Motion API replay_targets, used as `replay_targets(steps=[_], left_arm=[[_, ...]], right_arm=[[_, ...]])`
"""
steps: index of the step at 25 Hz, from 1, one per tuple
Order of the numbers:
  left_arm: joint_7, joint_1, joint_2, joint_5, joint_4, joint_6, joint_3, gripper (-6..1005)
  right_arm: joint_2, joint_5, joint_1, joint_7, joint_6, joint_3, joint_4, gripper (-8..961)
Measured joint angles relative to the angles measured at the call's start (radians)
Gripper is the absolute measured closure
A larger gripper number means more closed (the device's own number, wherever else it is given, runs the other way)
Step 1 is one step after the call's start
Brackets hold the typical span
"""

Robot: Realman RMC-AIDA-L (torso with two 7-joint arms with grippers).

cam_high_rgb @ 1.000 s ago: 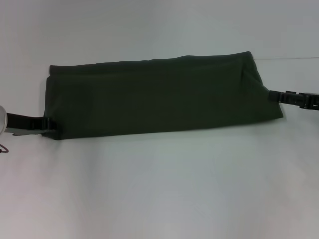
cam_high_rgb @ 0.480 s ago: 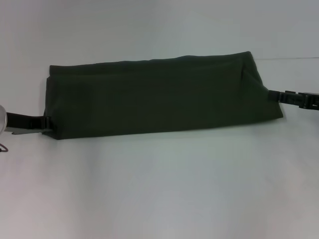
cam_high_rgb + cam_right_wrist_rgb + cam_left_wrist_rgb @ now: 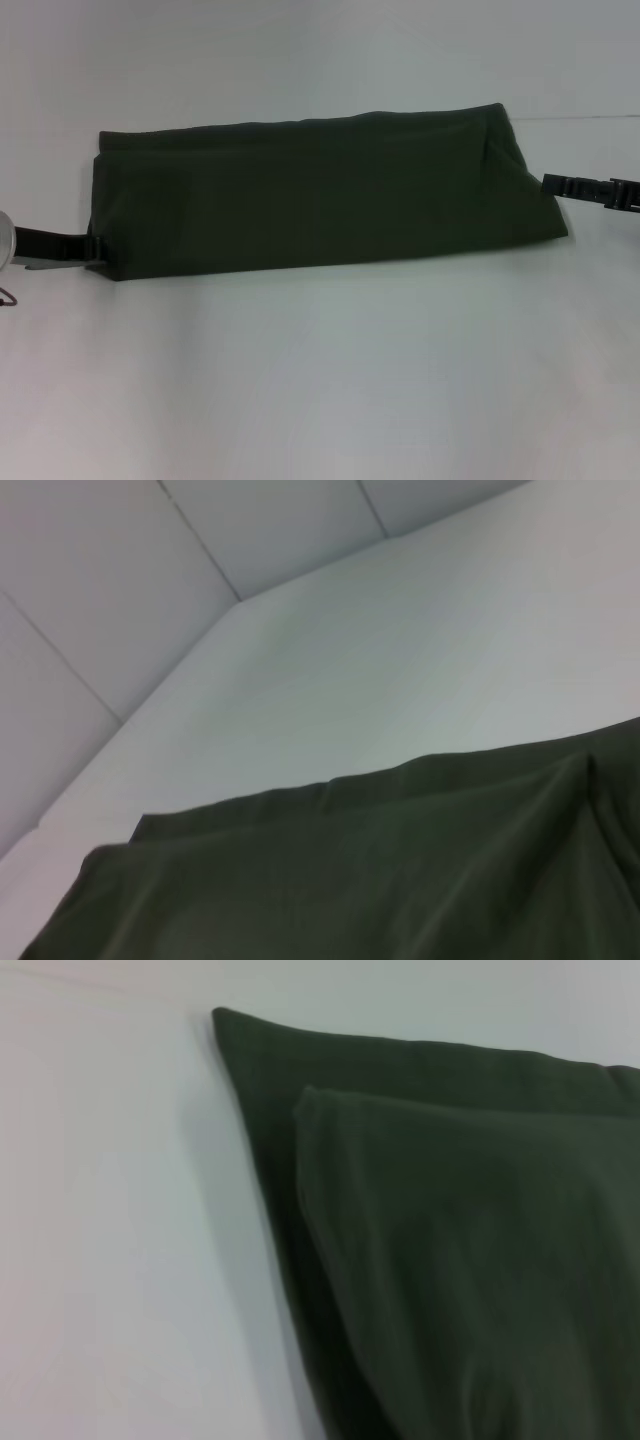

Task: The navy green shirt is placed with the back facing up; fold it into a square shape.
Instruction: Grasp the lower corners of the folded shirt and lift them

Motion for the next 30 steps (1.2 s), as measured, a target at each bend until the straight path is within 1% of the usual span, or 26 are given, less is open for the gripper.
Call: replay_targets(steps=[4, 6, 10, 14, 17, 22, 30], left_arm=[[0.012, -0.004, -0.008, 0.001, 0.001, -0.004, 0.001, 986], [0.012, -0.006, -0.009, 0.001, 0.000, -0.004, 0.007, 986], [0.012, -0.005, -0.009, 0.001, 0.003, 0.000, 0.014, 986], [0.015, -0.002, -0.009, 0.001, 0.003, 0.003, 0.014, 985], [0.020, -0.003, -0.009, 0.001, 0.001, 0.003, 0.014, 985], [0.021, -0.005, -0.009, 0.001, -0.002, 0.003, 0.013, 985], [0.022, -0.008, -0.009, 0.001, -0.001, 0.003, 0.013, 985]], right_arm=[[-0.017, -0.106, 0.042, 0.111, -0.004, -0.002, -0.018, 126], [-0.026, -0.182, 0.074, 0.173, -0.013, -0.002, -0.020, 129], [-0.033, -0.320, 0.121, 0.271, -0.018, -0.002, -0.049, 133], [-0.033, -0.414, 0.146, 0.341, -0.014, -0.002, -0.074, 136], [-0.029, -0.449, 0.156, 0.364, 0.013, -0.002, -0.074, 140], [-0.019, -0.457, 0.161, 0.368, 0.048, -0.016, -0.063, 147], [-0.012, -0.465, 0.161, 0.369, 0.122, -0.039, -0.045, 158]])
